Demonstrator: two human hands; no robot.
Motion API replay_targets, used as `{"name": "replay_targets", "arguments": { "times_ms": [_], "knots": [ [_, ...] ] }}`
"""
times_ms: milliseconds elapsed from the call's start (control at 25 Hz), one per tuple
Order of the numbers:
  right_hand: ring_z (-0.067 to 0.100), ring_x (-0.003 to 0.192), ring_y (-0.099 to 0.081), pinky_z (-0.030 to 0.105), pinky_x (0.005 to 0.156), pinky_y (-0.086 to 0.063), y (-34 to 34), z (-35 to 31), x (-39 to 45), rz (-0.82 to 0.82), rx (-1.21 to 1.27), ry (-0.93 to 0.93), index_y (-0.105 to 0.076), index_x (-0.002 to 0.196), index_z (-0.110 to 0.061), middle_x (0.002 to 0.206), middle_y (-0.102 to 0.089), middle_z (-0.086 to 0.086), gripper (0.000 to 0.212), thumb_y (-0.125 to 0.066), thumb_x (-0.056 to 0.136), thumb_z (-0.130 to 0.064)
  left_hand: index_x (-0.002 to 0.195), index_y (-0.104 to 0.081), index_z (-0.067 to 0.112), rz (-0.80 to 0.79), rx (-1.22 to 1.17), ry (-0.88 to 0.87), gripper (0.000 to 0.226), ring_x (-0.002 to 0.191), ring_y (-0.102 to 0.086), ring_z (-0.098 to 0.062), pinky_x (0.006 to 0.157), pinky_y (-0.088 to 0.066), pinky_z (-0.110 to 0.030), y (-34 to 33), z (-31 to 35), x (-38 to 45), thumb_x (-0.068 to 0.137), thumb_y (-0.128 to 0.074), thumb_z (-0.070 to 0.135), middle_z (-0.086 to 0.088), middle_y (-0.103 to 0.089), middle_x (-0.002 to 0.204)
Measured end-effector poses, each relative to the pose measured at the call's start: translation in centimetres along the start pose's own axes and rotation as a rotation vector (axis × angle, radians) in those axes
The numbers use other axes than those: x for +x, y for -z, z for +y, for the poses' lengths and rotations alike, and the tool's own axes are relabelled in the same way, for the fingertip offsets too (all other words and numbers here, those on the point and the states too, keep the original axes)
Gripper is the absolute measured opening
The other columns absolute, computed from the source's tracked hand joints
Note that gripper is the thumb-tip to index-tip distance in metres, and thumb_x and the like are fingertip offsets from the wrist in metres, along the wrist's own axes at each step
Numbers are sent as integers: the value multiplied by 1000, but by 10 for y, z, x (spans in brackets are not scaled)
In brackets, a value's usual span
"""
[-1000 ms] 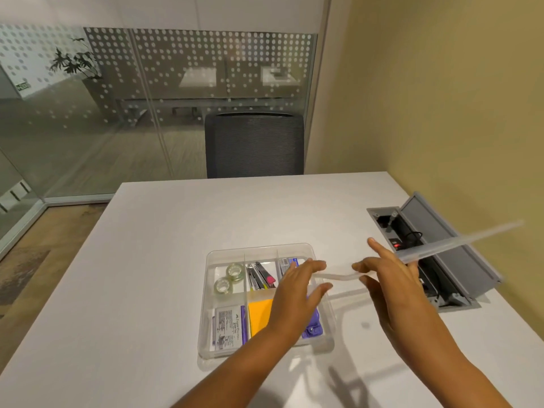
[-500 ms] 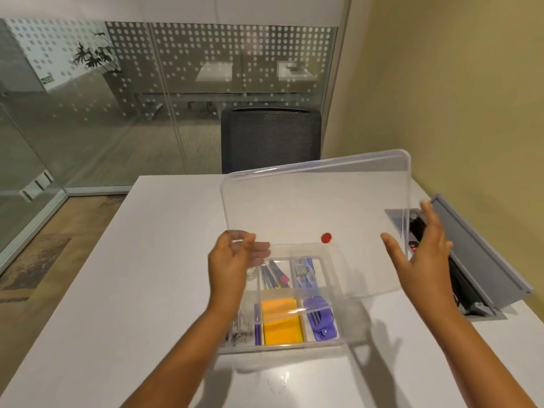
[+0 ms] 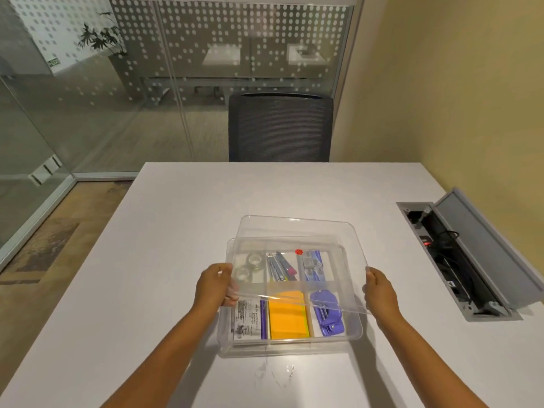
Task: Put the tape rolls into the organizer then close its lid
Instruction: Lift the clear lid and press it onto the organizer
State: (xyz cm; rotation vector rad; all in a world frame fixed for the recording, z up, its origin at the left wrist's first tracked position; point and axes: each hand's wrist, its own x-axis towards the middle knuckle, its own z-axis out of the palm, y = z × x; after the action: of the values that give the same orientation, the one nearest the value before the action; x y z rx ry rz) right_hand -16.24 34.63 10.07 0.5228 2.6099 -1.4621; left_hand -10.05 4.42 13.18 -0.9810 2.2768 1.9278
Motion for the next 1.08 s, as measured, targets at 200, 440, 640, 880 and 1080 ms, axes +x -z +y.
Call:
{"name": "replay_targets", "arguments": {
  "times_ms": [200,440,640,880,1080],
  "knots": [
    [39,116,-52,38,97,-41,-15,1,-2,-19,-119,69,-43,132,-1,131,-54,23,38,-29,101,-18,104,-58,6,118,214,-40,22,54,-54,-21,49,-46,-28,1,-40,0,93,-42,15,-10,-62,75],
    [37,113,-56,42,94,-46,-26,20,-13,-73,-185,66,-41,134,-7,128,-56,21,39,-32,100,-24,91,-68,0,136,376,-47,18,84,-63,-36,68,-46,-32,9,-62,-3,86,-55,12,-18,-68,89],
    [38,112,-54,42,94,-45,-27,32,-17,-4,-297,127,-46,131,-5,124,-55,24,37,-38,98,-22,90,-69,2,133,399,-5,15,76,-55,-26,69,-40,-29,10,-72,-7,83,-55,3,-6,-60,79],
    [34,73,-54,36,66,-42,-25,50,-25,-15,-307,75,-53,79,-3,86,-57,19,36,-39,97,-31,80,-67,1,120,440,16,15,65,-55,-29,67,-51,-38,10,-74,-8,85,-55,9,-12,-63,72],
    [25,55,-43,33,54,-33,-28,57,-27,-49,-279,-8,-32,59,-11,57,-47,6,48,-33,97,-41,87,-66,-2,120,352,51,19,78,-61,-36,76,-56,-48,10,-80,-6,87,-58,15,-16,-65,83]
  ]
}}
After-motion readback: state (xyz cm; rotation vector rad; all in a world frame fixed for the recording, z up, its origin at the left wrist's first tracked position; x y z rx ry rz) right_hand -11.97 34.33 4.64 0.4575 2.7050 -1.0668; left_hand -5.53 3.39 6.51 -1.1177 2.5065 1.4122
